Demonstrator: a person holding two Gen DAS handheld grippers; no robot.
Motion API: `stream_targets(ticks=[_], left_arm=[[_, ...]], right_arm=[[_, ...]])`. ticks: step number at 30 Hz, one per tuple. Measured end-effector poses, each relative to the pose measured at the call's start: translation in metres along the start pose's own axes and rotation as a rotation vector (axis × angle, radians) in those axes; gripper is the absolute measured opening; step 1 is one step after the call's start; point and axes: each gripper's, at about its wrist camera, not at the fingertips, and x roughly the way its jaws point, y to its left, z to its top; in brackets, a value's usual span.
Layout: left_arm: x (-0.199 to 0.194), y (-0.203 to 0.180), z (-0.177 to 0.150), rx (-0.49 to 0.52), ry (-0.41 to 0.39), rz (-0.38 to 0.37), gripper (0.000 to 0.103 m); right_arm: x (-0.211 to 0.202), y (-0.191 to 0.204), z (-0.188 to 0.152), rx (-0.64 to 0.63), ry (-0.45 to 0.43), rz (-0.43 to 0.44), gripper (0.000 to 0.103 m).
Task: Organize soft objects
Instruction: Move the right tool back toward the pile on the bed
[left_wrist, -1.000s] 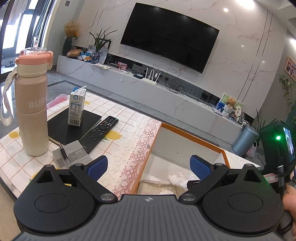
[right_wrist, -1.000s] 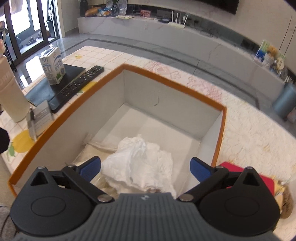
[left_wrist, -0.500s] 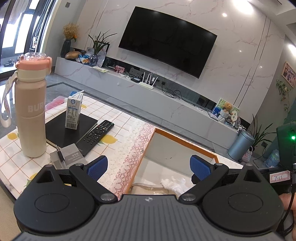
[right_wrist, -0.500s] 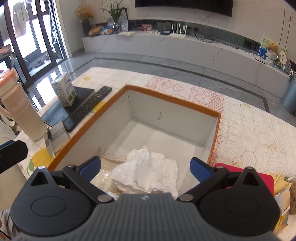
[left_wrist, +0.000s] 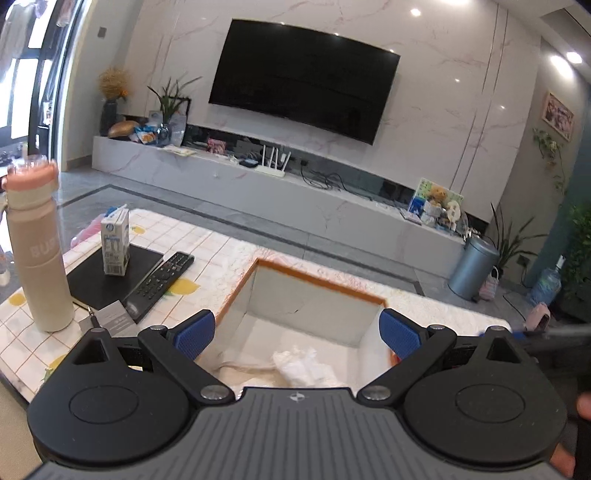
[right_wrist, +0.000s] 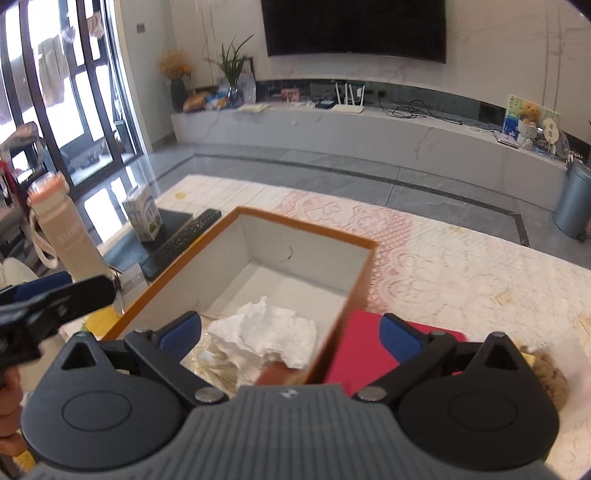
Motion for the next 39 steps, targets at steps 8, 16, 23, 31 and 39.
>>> stream_targets(ticks=[8,16,23,31,39], left_arm=[[-0.021,-0.082,-0.003,0.127,-0.024,-0.031,0.103],[-0.006,-0.145,-0.039,0.228,0.032,-0.097,0.103],[0.022,-0.163,-0.069,0.334,0.126,-0.173,0.103],[0.045,-0.15,-0.097,0.364,0.168,-0.163,0.103],[0.057,-0.137,-0.105,0.343,0.245,-0.232,0.103]], right_arm=[[-0.066,-0.064,-0.021,0.138,-0.042,-0.044,0.1],[-0.106,-0.132,-0.069,0.261,-0.066,-0.175,0.1],[-0.074,-0.169,-0.111,0.287,-0.04,-0.175,0.1],[-0.011,-0.176,-0.124,0.309,0.032,-0.144,0.1],[0.025,-0.182,-0.135,0.317,0.143,-0.157,0.082]])
